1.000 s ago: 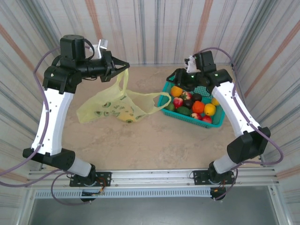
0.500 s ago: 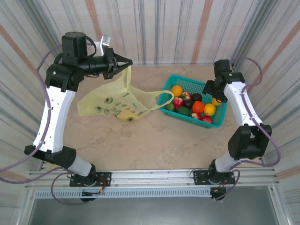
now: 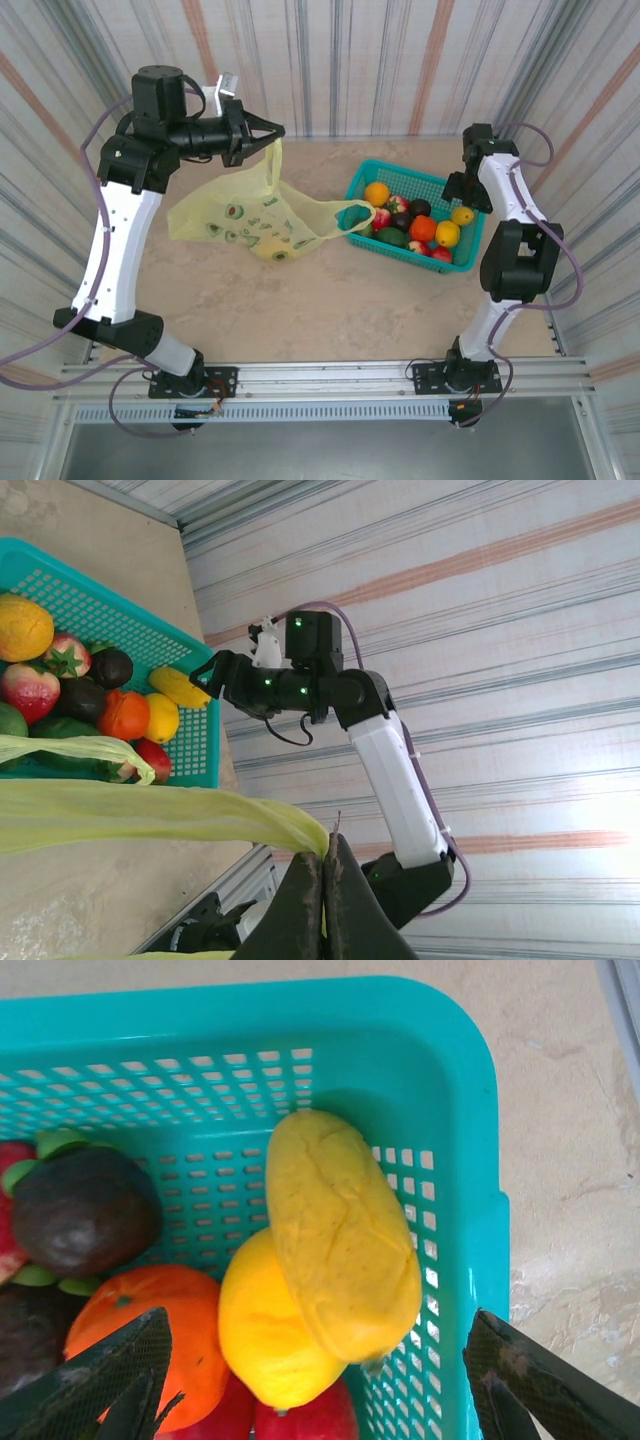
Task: Place the fake fruits into the plastic bag and tie a complex knot
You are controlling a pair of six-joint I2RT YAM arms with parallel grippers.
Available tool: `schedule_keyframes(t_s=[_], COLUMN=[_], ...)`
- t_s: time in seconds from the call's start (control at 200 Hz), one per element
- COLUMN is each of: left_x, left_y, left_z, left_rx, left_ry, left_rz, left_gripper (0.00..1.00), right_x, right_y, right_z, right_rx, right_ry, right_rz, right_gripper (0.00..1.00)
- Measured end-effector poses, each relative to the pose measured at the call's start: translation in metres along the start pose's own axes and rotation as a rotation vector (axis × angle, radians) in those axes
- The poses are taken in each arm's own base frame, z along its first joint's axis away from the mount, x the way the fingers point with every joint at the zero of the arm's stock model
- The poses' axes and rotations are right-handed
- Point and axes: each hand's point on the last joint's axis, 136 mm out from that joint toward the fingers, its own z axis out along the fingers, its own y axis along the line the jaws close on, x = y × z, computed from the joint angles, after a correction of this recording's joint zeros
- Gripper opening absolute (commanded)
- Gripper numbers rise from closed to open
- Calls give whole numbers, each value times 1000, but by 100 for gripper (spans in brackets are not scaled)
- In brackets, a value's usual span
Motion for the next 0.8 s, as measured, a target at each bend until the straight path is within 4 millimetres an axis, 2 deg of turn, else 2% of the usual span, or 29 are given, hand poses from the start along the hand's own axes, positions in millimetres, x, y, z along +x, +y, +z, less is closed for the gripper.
schedule_keyframes(t_s=[0.12, 0.466, 0.606, 0.801], left_x=[0, -8, -10, -11], left_y=[1, 6, 7, 7], left_z=[1, 3, 2, 1], left_rx=[-1, -4, -6, -7], left_ry=[2, -8, -14, -16], left_rz=[-2, -5, -6, -7], left_gripper=[0, 0, 0, 0], right_x=[4, 13, 16, 16], right_y=[1, 9, 10, 9], right_z=[15, 41, 50, 60], right_rx=[4, 3, 10, 32], right_ry=[49, 149, 172, 185], right_rz=[0, -12, -13, -18], right_gripper=[78, 71, 65, 50])
